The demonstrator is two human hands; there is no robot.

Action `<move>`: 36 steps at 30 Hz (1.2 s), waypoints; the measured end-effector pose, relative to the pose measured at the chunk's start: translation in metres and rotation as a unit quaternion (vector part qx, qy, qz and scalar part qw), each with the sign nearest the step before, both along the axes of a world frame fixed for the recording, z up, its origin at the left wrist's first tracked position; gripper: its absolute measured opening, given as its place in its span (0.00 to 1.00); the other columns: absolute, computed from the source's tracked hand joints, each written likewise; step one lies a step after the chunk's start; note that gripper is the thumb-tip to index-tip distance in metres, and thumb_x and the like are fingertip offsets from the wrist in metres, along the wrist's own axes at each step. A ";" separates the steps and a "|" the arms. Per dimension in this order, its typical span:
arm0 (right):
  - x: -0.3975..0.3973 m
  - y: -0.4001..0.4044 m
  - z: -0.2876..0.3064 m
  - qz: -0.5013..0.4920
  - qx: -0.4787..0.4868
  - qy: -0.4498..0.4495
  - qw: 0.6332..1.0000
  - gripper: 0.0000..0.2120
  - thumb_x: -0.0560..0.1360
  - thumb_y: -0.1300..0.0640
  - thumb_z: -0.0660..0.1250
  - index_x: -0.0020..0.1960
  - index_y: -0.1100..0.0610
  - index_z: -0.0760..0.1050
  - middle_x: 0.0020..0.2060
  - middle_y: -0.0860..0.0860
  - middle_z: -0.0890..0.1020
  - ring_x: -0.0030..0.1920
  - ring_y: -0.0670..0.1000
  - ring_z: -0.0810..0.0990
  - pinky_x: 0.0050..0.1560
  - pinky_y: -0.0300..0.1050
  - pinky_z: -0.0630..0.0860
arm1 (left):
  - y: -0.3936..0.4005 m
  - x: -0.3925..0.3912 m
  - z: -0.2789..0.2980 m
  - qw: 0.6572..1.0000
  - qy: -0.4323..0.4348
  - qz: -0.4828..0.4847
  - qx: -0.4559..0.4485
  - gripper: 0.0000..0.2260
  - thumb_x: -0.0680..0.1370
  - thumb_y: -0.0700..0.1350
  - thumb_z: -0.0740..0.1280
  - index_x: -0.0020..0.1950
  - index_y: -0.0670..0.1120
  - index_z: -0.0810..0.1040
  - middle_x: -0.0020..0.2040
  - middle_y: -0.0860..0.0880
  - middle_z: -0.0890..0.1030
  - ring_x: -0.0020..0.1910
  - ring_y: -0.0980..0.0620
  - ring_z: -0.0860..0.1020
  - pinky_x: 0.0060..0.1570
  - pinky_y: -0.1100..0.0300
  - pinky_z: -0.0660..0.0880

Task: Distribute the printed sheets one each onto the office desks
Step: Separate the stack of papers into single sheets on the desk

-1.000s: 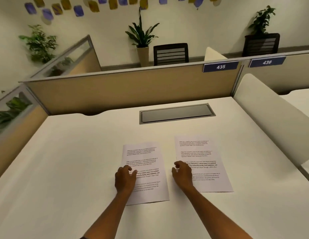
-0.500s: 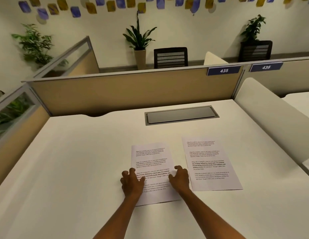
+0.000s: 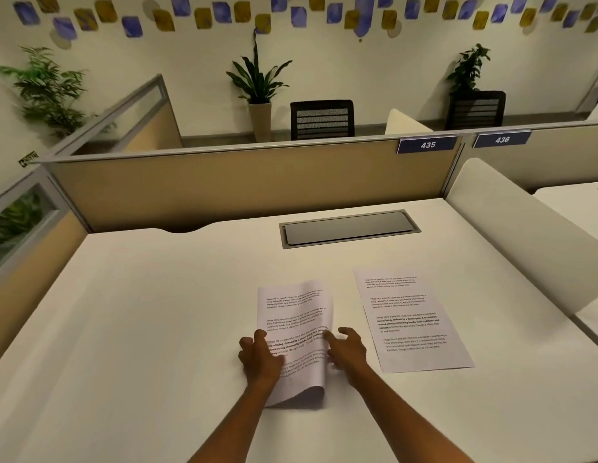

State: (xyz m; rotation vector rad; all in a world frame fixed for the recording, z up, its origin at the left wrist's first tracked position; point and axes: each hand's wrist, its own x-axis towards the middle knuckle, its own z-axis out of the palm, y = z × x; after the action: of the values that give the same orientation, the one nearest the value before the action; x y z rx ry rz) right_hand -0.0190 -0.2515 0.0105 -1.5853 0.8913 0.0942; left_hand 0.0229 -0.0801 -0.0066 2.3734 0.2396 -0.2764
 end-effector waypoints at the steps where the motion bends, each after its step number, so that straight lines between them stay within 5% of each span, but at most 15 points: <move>1: 0.001 0.000 -0.001 -0.008 0.030 0.000 1.000 0.29 0.74 0.45 0.70 0.70 0.56 0.66 0.60 0.58 0.78 0.47 0.56 0.83 0.40 0.45 0.80 | 0.001 0.001 0.000 1.000 0.000 -0.003 0.002 0.27 0.70 0.41 0.75 0.66 0.45 0.69 0.63 0.41 0.67 0.63 0.41 0.69 0.58 0.51 0.75; 5: 0.005 -0.004 -0.007 -0.015 0.087 -0.013 0.996 0.26 0.73 0.42 0.70 0.63 0.59 0.73 0.53 0.59 0.82 0.42 0.53 0.79 0.40 0.46 0.76 | 0.002 0.003 -0.002 1.000 0.001 -0.020 0.011 0.28 0.70 0.42 0.75 0.66 0.46 0.68 0.63 0.42 0.67 0.63 0.42 0.69 0.58 0.53 0.76; 9: 0.006 -0.014 -0.010 -0.029 0.061 -0.021 0.998 0.23 0.72 0.47 0.73 0.61 0.59 0.75 0.56 0.58 0.82 0.53 0.60 0.83 0.59 0.59 0.79 | 0.005 0.004 -0.003 0.999 0.001 -0.037 0.025 0.29 0.70 0.43 0.75 0.67 0.47 0.68 0.64 0.43 0.67 0.63 0.42 0.69 0.59 0.52 0.76; 16: 0.006 -0.025 0.004 -0.047 -0.102 -0.019 0.993 0.12 0.71 0.56 0.75 0.50 0.59 0.78 0.49 0.56 0.83 0.44 0.53 0.81 0.44 0.42 0.77 | 0.009 0.007 -0.001 0.999 0.007 -0.043 0.022 0.27 0.70 0.46 0.74 0.66 0.48 0.68 0.64 0.43 0.67 0.63 0.43 0.70 0.60 0.52 0.75; 24: 0.008 -0.024 0.002 -0.049 -0.142 -0.034 0.988 0.08 0.75 0.58 0.70 0.51 0.63 0.79 0.49 0.58 0.83 0.46 0.56 0.82 0.51 0.49 0.79 | 0.015 0.008 0.006 0.999 -0.001 -0.039 -0.013 0.25 0.71 0.44 0.75 0.65 0.45 0.70 0.64 0.41 0.69 0.62 0.41 0.73 0.62 0.52 0.73; 30: 0.006 -0.023 0.001 -0.062 -0.187 -0.067 0.978 0.07 0.77 0.59 0.67 0.53 0.62 0.79 0.51 0.57 0.83 0.45 0.53 0.80 0.45 0.42 0.75 | 0.018 0.007 0.010 0.998 -0.007 -0.038 -0.041 0.23 0.71 0.43 0.75 0.64 0.45 0.72 0.64 0.41 0.71 0.62 0.42 0.74 0.63 0.53 0.73; 36: 0.009 -0.031 0.006 -0.077 -0.169 -0.104 0.977 0.08 0.77 0.60 0.67 0.55 0.62 0.79 0.50 0.57 0.84 0.51 0.57 0.81 0.54 0.50 0.77 | 0.016 0.007 0.016 0.996 -0.008 -0.020 -0.082 0.22 0.73 0.43 0.74 0.64 0.41 0.73 0.62 0.40 0.78 0.59 0.43 0.78 0.60 0.53 0.75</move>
State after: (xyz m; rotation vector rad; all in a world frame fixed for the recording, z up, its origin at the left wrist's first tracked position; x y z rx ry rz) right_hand -0.0096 -0.2826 0.0163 -1.7922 0.8948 -0.3447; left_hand 0.0297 -0.0640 0.0096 2.2194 0.1558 -0.2855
